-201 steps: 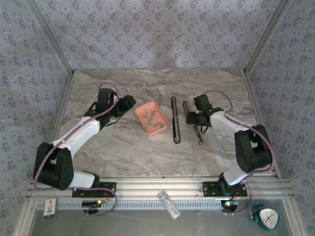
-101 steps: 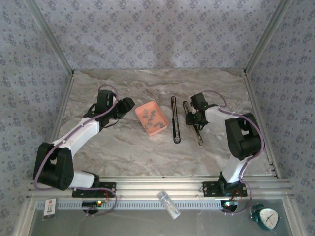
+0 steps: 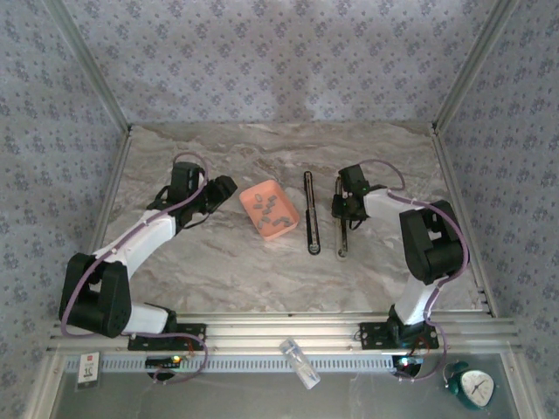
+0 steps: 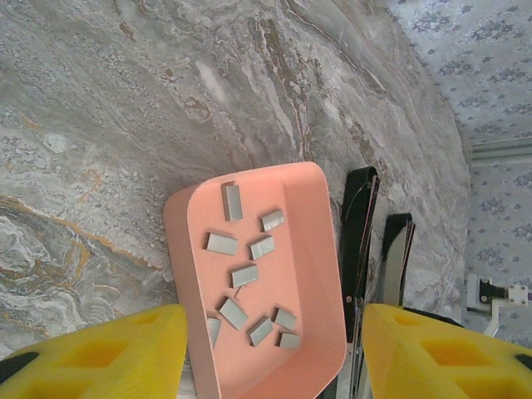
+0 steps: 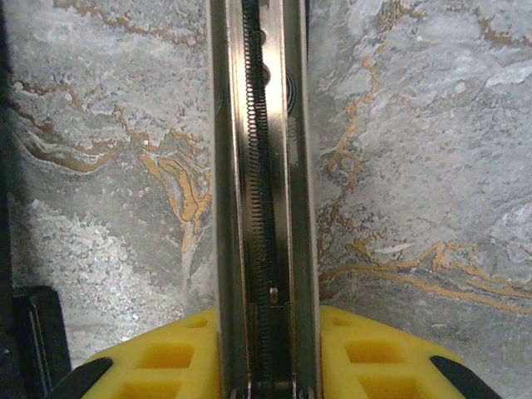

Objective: Load the staples into the stapler

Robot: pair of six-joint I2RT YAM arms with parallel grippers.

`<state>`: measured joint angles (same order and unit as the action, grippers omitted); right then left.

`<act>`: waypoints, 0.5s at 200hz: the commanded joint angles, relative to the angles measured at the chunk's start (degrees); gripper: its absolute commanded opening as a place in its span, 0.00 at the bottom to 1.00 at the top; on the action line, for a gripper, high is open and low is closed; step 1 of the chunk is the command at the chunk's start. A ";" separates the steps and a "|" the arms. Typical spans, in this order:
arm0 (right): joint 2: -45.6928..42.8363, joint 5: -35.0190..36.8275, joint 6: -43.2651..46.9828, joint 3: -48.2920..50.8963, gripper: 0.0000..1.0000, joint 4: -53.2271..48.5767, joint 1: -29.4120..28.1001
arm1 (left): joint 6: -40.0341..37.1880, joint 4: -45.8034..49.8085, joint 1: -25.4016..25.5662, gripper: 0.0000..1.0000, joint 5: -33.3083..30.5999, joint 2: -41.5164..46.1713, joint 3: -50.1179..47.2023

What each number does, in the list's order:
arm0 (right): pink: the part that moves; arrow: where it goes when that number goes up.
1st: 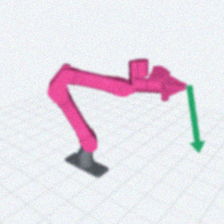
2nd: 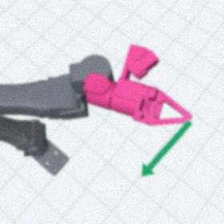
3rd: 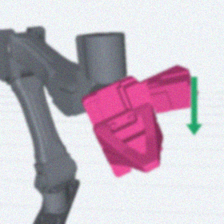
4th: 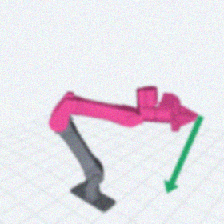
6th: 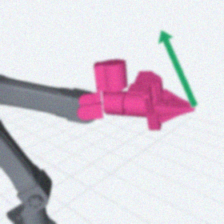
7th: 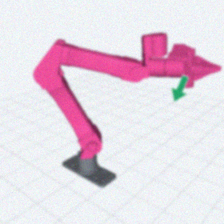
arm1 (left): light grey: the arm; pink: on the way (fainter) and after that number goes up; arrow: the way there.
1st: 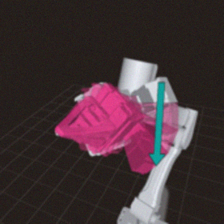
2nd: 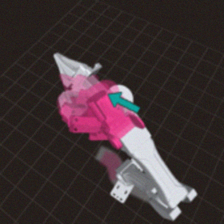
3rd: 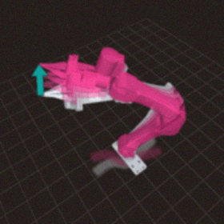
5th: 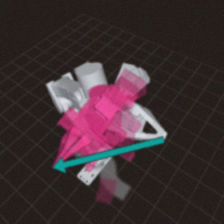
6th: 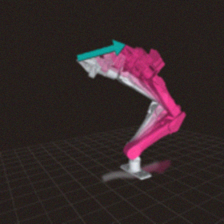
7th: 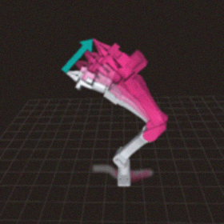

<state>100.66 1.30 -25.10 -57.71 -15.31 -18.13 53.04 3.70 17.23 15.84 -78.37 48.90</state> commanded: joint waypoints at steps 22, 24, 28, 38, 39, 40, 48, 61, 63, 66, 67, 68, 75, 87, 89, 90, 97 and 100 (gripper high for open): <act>0.32 1.49 -4.07 0.41 0.25 1.95 0.26 | -0.65 -0.40 -0.27 0.58 1.12 1.73 -0.93; 0.37 1.55 -3.99 0.41 0.25 2.00 0.28 | -0.65 -0.44 -0.27 0.58 1.17 1.77 -0.88; 0.33 1.56 -3.80 0.41 0.25 1.98 0.23 | -0.65 -0.45 -0.27 0.58 1.20 1.74 -0.89; 0.26 1.60 -3.39 0.34 0.26 1.82 0.21 | -0.65 -0.45 -0.27 0.58 1.30 1.73 -0.83; 0.25 1.69 -3.34 0.29 0.25 1.84 0.20 | -0.65 -0.45 -0.27 0.58 1.30 1.77 -0.83; 0.24 1.69 -3.27 0.26 0.26 1.85 0.20 | -0.65 -0.45 -0.27 0.58 1.30 1.79 -0.83; 0.21 1.81 -3.02 0.17 0.26 1.33 0.20 | -0.73 -0.45 -0.27 0.58 1.30 1.86 -0.83; -0.14 1.99 -3.02 0.10 0.25 0.41 0.21 | -0.73 -0.45 -0.27 0.58 1.22 2.07 -1.01; -0.12 2.03 -3.07 0.18 0.26 0.33 0.20 | -0.69 -0.45 -0.27 0.58 1.22 2.08 -1.05; -0.32 2.19 -3.17 0.24 0.25 0.29 0.20 | -0.66 -0.52 -0.27 0.58 1.17 2.14 -1.13; -0.40 2.20 -3.18 0.28 0.26 0.24 0.20 | -0.66 -0.53 -0.27 0.58 1.15 2.16 -1.16; -0.43 2.25 -3.28 0.30 0.25 0.17 0.20 | -0.65 -0.54 -0.27 0.58 1.14 2.16 -1.17; -0.79 2.37 -3.65 0.48 0.26 0.03 0.27 | -0.57 -0.54 -0.28 0.58 1.21 2.17 -1.18; -1.20 2.39 -4.19 0.80 0.25 0.02 0.29 | -0.43 -0.50 -0.27 0.58 1.26 2.25 -1.42; -1.31 2.46 -4.28 0.84 0.25 -0.03 0.31 | -0.33 -0.53 -0.27 0.57 1.29 2.32 -1.39; -1.33 2.51 -4.27 0.84 0.25 0.00 0.30 | -0.32 -0.54 -0.27 0.58 1.34 2.33 -1.46; -1.43 2.62 -4.70 0.85 0.25 -0.16 0.31 | -0.30 -0.53 -0.34 0.58 1.39 2.45 -1.47; -1.41 2.58 -4.79 0.85 0.25 -0.20 0.32 | -0.26 -0.54 -0.28 0.57 1.47 2.52 -1.45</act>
<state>100.64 2.26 -27.92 -57.47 -14.61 -18.13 53.06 3.62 17.23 15.90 -77.87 48.16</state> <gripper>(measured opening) 0.255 0.577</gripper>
